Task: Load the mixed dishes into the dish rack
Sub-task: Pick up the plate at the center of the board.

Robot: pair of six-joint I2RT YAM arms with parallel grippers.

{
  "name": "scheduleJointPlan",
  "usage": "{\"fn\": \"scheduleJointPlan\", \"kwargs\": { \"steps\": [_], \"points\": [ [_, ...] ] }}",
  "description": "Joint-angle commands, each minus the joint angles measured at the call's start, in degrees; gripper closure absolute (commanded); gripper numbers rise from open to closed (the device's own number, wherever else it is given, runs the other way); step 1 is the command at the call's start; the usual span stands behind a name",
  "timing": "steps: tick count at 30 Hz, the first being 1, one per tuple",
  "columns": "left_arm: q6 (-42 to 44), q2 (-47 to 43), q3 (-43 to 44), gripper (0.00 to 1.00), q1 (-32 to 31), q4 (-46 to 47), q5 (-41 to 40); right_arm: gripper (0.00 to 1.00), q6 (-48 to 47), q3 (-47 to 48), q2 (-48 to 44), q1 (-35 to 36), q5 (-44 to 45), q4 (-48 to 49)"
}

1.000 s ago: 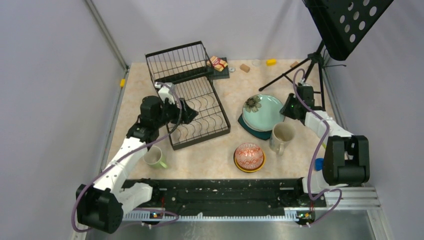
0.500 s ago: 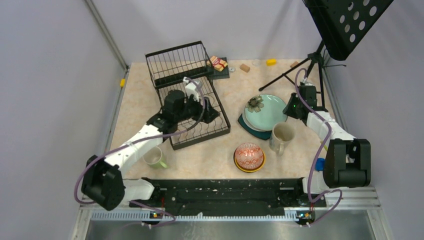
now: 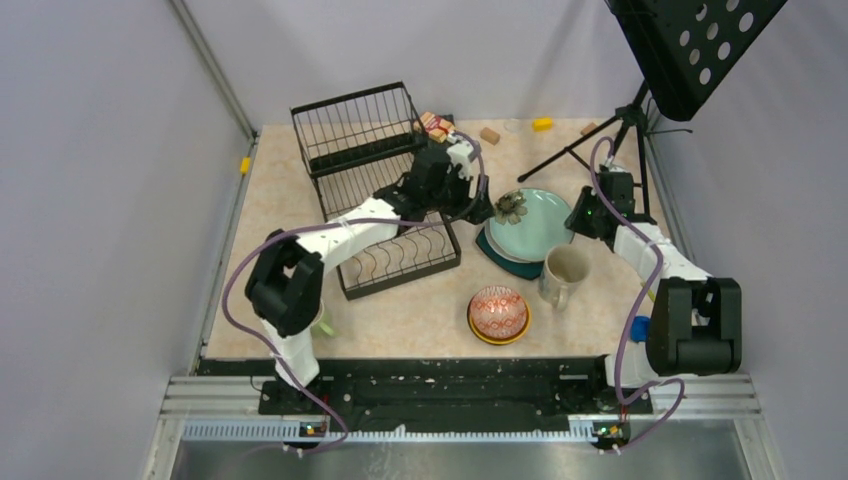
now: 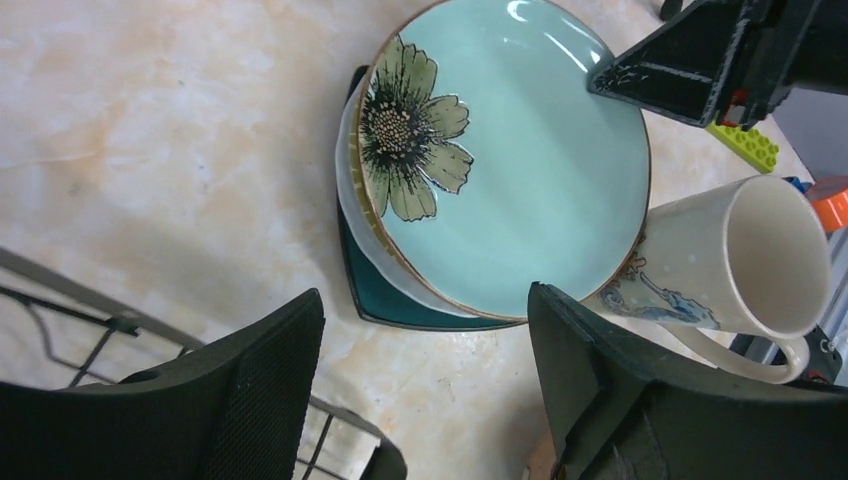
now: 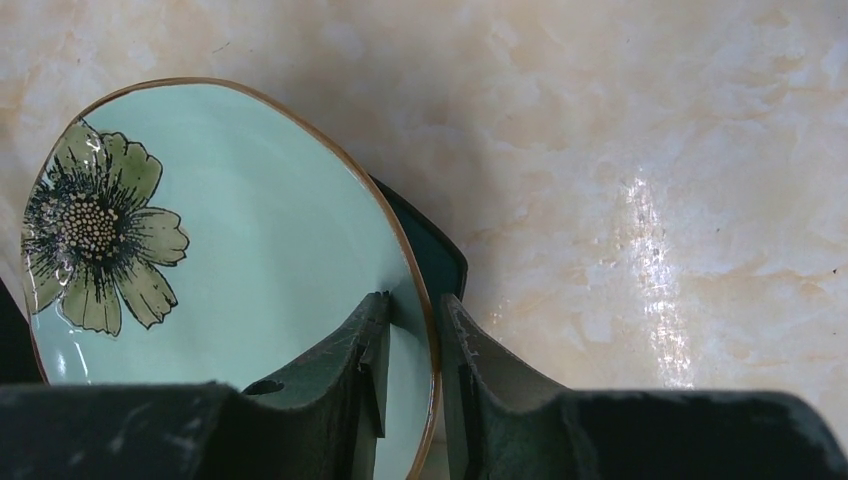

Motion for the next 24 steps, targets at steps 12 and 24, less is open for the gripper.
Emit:
{"fn": "scheduleJointPlan", "kwargs": {
  "steps": [12,24],
  "points": [
    [-3.6,17.4,14.1,0.34,-1.0,-3.0,0.3,0.75,0.1,-0.9,-2.5,-0.5,-4.2,3.0],
    [-4.7,17.2,13.4,0.71,-1.1,-0.6,3.5,0.68,-0.2,-1.9,-1.8,0.9,-8.1,4.1]
  ]
}}
